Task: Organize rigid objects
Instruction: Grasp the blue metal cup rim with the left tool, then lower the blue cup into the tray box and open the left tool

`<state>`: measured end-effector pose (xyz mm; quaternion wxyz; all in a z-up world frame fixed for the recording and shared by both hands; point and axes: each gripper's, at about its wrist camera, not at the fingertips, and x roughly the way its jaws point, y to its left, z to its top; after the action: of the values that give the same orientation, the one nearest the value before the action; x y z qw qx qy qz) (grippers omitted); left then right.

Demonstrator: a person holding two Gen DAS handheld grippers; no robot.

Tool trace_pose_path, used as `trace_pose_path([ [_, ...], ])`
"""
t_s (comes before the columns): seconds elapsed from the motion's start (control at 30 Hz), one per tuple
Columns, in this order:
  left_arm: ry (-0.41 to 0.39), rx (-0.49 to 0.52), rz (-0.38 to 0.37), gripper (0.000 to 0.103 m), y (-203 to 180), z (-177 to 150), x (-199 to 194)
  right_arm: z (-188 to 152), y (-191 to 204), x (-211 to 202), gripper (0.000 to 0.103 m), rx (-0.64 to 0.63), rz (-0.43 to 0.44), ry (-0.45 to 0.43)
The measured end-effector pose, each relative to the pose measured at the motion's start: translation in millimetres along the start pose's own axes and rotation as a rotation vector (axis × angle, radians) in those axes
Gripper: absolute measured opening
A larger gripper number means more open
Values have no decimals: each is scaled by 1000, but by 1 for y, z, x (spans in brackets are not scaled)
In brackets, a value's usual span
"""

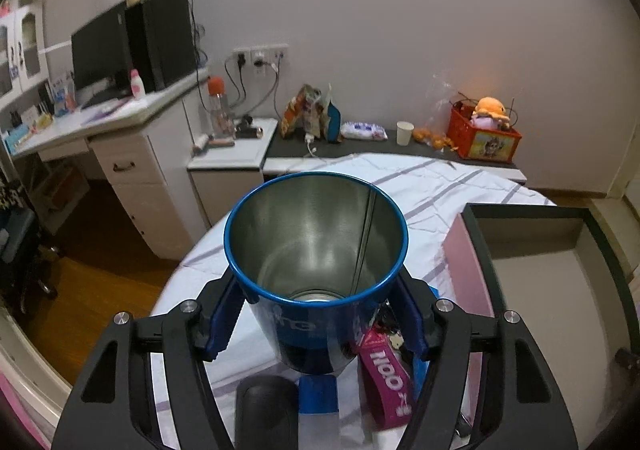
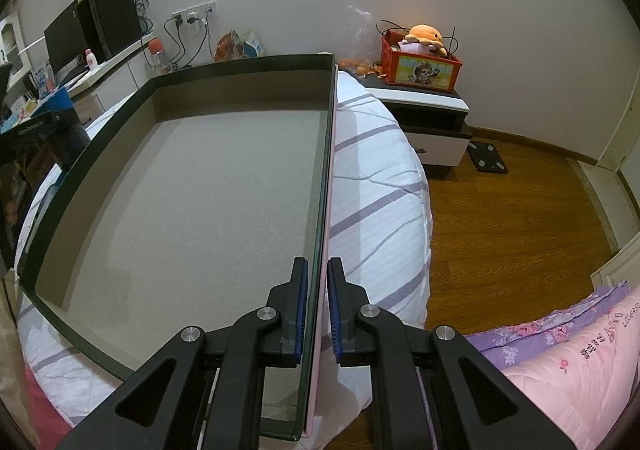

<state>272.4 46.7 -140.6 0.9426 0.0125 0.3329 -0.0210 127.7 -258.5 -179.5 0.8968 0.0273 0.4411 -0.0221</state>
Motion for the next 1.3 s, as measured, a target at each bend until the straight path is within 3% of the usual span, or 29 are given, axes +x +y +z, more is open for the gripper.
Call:
trace_pose_path([
  [0.27,-96,59,-17,68,-23,0,-66,1,-2,2,10,7,17,0],
  [0.5,-142,160,-144,68,-79,-3,-115,2,-2,1,10,12,22,-1],
  [0.73,-64,234,-303,68,-151,-20,-110,2,-3,0,11,13,24,1],
  [1.03,43,279,-368,68,-201,-47,-89,2,-4,0,11,12,30,4],
  [1.3,65,303,-376,68,-217,-62,-87,3,-1,1,13,6,22,9],
])
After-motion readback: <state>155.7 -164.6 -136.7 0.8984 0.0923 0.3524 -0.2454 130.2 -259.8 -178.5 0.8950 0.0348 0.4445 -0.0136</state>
